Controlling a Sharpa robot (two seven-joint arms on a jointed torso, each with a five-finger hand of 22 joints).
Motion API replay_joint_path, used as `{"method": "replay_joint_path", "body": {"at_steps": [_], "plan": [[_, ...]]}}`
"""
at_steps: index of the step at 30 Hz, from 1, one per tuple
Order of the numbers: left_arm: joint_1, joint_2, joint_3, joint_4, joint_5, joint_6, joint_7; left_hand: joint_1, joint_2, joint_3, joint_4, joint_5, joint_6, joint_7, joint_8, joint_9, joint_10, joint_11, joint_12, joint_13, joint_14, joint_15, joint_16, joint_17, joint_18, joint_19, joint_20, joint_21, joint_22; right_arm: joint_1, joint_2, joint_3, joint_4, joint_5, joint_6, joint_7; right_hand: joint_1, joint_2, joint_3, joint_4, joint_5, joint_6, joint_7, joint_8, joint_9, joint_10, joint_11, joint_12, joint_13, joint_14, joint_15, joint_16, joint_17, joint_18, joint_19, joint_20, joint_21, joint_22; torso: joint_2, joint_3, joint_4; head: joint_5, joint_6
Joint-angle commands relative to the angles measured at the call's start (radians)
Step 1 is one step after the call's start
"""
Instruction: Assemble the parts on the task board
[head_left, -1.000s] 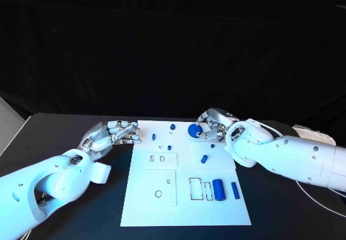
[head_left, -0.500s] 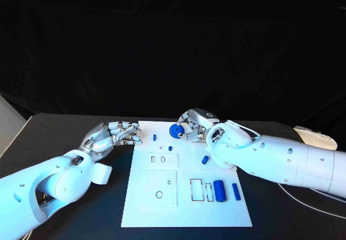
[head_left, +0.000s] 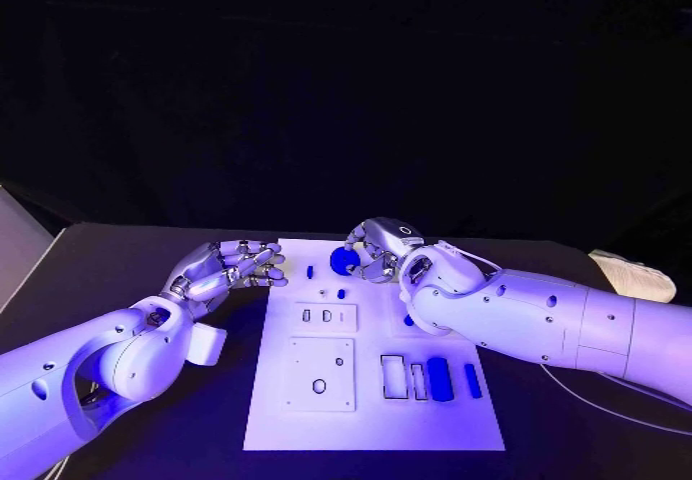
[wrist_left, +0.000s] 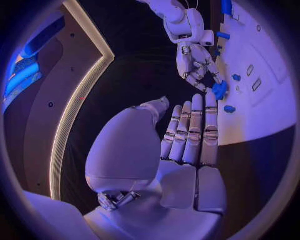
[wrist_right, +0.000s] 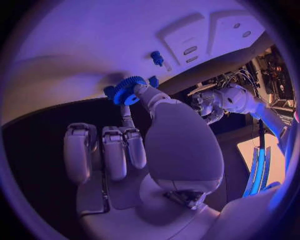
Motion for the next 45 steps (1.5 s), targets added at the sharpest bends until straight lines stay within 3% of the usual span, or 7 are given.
{"method": "replay_joint_path", "body": {"at_steps": [1,5,37,45], "plan": [[0.0,0.001,0.001,0.003,-0.004,0.021,0.006,-0.004,-0.005,0.006,0.002,0.003,-0.002,0.006,-0.003,0.001,-0.001,0.005,-0.003,-0.001,-0.004,-0.001,0.003,0.001,0.011,-0.008,0.001,0.0,-0.001,-0.003,0.004,-0.001,-0.006,-0.017,0.009,0.001,-0.007,-0.003,0.006,-0.001,-0.005,0.004,-0.002,0.001,0.002,0.106,-0.005,0.003,0.263,0.106,-0.006,0.004,0.263,-0.021,0.062,-0.007,0.005,0.121,-0.001,0.0002,0.0005,0.003,-0.002],[0.0,0.001,0.001,0.004,-0.004,0.021,0.006,-0.004,-0.005,0.006,0.002,0.003,-0.002,0.006,-0.003,0.001,-0.001,0.005,-0.003,-0.001,-0.004,-0.001,0.003,0.001,0.011,-0.008,0.001,0.0,-0.001,-0.008,0.008,-0.002,-0.01,-0.016,0.016,0.003,-0.007,-0.003,0.006,-0.001,-0.005,0.004,-0.002,0.001,0.002,0.106,-0.005,0.003,0.263,0.106,-0.006,0.004,0.263,-0.021,0.062,-0.007,0.005,0.121,0.0,0.002,-0.0006,0.006,-0.001],[0.0,0.005,0.001,0.002,-0.004,0.025,0.004,-0.004,-0.005,0.006,0.002,0.003,-0.002,0.006,-0.003,0.001,-0.001,0.005,-0.003,-0.001,-0.004,-0.001,0.003,0.001,0.011,-0.008,0.001,0.0,-0.001,-0.012,0.038,-0.006,-0.06,-0.011,0.047,-0.004,-0.026,-0.014,0.015,0.005,-0.031,-0.015,0.006,-0.012,-0.005,0.106,0.001,0.003,0.263,0.106,-0.001,0.004,0.263,-0.02,0.06,-0.005,0.003,0.119,0.0,0.0026,-0.0012,0.008,-0.008],[0.0,0.005,0.001,0.001,-0.004,0.025,0.004,-0.004,-0.005,0.006,0.002,0.003,-0.002,0.006,-0.003,0.001,-0.001,0.005,-0.003,-0.001,-0.004,-0.001,0.003,0.001,0.011,-0.008,0.001,0.0,-0.001,-0.012,0.032,-0.006,-0.055,0.01,0.055,0.018,-0.076,-0.03,-0.035,0.039,-0.041,-0.066,0.021,-0.047,-0.019,0.106,0.016,0.003,0.263,0.106,0.013,0.004,0.263,-0.02,0.058,0.008,0.002,0.119,-0.001,0.0025,-0.0016,0.01,-0.008]]}}
